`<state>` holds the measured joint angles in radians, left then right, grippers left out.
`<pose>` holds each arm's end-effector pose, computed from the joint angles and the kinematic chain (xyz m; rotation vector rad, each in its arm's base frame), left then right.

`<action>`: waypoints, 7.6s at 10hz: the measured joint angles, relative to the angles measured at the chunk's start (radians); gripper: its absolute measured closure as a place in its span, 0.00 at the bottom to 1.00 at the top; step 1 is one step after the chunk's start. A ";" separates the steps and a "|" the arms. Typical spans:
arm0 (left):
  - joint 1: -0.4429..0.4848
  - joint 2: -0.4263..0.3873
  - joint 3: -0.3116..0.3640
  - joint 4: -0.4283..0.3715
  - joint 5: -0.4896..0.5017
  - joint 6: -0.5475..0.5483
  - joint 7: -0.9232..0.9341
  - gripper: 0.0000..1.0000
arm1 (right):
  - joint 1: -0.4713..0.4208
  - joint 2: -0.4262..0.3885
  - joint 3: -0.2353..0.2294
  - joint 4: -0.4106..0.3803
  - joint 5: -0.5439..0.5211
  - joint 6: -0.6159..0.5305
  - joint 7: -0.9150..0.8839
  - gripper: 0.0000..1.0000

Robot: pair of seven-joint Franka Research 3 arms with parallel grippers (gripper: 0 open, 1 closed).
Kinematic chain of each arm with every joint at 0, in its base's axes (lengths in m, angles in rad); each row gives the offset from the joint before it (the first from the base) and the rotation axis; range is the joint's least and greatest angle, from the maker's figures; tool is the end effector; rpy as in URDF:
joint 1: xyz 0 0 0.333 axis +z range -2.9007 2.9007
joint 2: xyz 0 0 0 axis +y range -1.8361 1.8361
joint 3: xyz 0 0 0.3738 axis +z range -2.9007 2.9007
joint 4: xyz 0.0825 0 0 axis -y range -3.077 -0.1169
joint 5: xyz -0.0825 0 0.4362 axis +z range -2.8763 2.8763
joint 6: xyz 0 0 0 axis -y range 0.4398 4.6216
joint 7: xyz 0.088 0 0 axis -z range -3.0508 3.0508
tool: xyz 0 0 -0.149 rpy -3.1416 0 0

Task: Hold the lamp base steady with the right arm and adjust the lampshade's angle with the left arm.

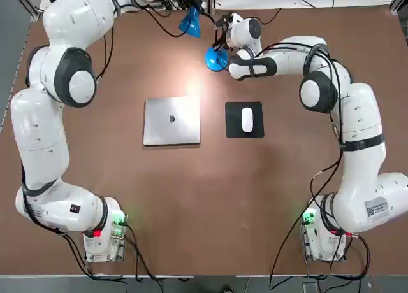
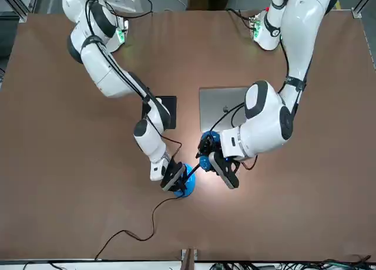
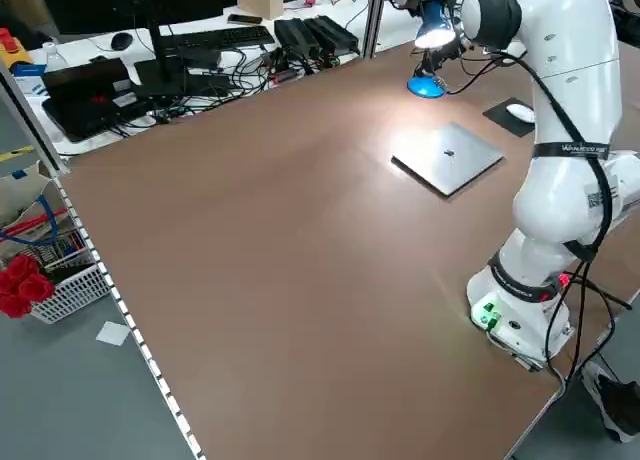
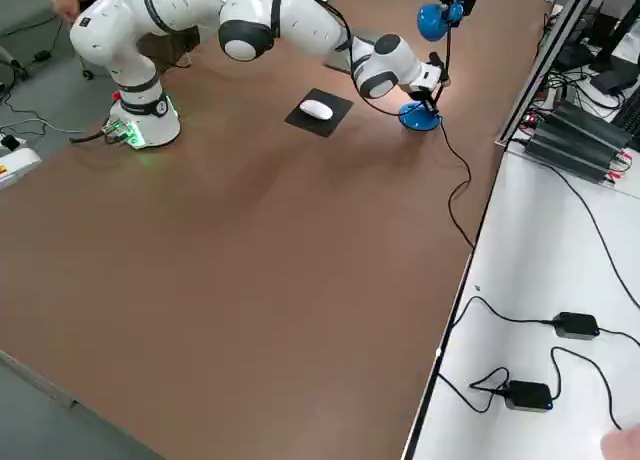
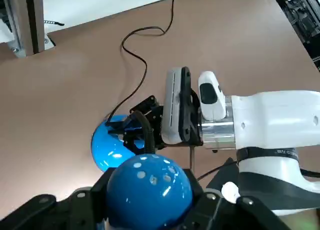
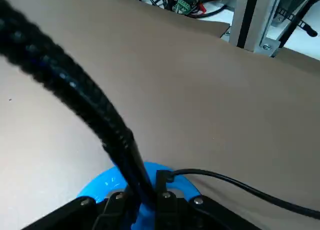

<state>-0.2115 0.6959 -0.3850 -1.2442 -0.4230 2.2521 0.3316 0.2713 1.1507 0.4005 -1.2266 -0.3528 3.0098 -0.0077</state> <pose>0.7541 -0.4314 0.4127 2.3786 -0.7167 0.3390 0.7699 0.4768 0.1325 -2.5229 -0.8591 -0.9019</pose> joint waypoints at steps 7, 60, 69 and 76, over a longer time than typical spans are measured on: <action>0.000 0.007 0.000 0.005 -0.008 0.000 -0.124 0.48 | 0.001 0.000 0.000 0.001 -0.001 0.000 -0.002 0.85; 0.229 -0.673 0.393 -0.291 0.419 -0.656 -0.375 0.01 | -0.244 -1.069 -0.309 -0.471 0.371 -1.169 0.178 0.00; 0.230 -0.673 0.393 -0.289 0.419 -0.656 -0.374 0.01 | -0.381 -1.218 -0.341 -0.480 0.370 -1.380 0.106 0.00; 0.230 -0.668 0.393 -0.289 0.419 -0.656 -0.374 0.01 | -0.407 -1.218 -0.283 -0.483 0.367 -1.371 0.107 0.00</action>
<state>0.0184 0.0274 0.0079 -1.5333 -0.0040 1.5960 -0.0429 -0.1356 -0.0673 0.1178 -1.7095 0.0138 1.6386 0.0990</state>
